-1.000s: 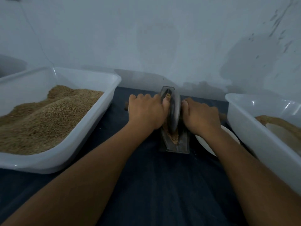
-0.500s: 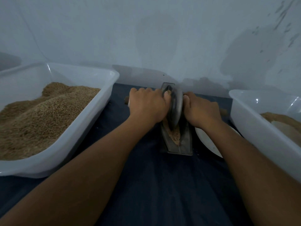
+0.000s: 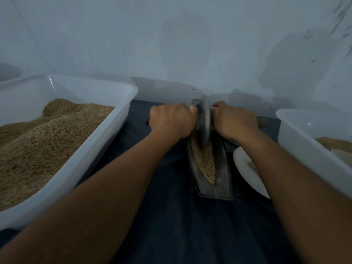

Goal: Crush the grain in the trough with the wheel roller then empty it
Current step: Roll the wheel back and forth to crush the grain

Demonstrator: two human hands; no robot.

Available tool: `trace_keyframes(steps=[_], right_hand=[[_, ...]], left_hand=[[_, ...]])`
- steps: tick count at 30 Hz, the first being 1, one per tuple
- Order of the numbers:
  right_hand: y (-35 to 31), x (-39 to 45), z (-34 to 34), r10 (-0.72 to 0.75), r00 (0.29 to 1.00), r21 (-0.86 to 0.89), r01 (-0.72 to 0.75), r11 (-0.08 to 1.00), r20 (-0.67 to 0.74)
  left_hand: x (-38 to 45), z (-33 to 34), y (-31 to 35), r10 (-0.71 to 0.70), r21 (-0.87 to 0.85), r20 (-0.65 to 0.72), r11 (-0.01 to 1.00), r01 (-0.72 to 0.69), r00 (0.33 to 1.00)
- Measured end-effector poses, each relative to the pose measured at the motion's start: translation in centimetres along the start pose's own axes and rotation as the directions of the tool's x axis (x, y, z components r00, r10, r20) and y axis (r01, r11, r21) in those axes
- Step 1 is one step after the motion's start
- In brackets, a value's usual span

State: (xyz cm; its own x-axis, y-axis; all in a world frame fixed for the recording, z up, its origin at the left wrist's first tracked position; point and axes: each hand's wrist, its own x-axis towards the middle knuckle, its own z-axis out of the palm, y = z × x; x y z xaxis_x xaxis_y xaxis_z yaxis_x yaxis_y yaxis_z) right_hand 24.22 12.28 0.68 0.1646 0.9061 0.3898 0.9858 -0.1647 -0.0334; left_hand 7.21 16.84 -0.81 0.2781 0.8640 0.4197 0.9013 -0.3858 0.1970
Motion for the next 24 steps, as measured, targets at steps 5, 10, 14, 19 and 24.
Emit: trace_keyframes(steps=[5,10,14,19,24], right_hand=[[-0.2,2.2,0.2,0.006,0.999,-0.029,-0.005,1.000,0.041],[0.6,3.1,0.3,0.032,0.991,0.033,-0.036,0.999,0.128],[1.8,4.0,0.8,0.045,0.968,0.085,-0.068,0.994,0.248],[2.6,4.9,1.6,-0.002,0.936,0.109,-0.039,0.993,0.351],[2.5,4.2,1.4,0.038,0.952,0.105,-0.073,0.992,0.303]], left_hand=[[1.2,0.4,-0.6,-0.051,-0.041,0.064,0.998,0.054,0.997],[2.1,0.2,0.2,-0.044,-0.004,0.053,0.999,0.044,0.998],[2.8,-0.1,1.1,0.000,0.066,0.009,0.998,-0.001,1.000],[3.5,-0.6,2.2,0.036,0.162,-0.026,0.986,-0.031,0.999],[3.2,-0.7,2.1,0.038,0.146,-0.039,0.989,-0.032,0.999]])
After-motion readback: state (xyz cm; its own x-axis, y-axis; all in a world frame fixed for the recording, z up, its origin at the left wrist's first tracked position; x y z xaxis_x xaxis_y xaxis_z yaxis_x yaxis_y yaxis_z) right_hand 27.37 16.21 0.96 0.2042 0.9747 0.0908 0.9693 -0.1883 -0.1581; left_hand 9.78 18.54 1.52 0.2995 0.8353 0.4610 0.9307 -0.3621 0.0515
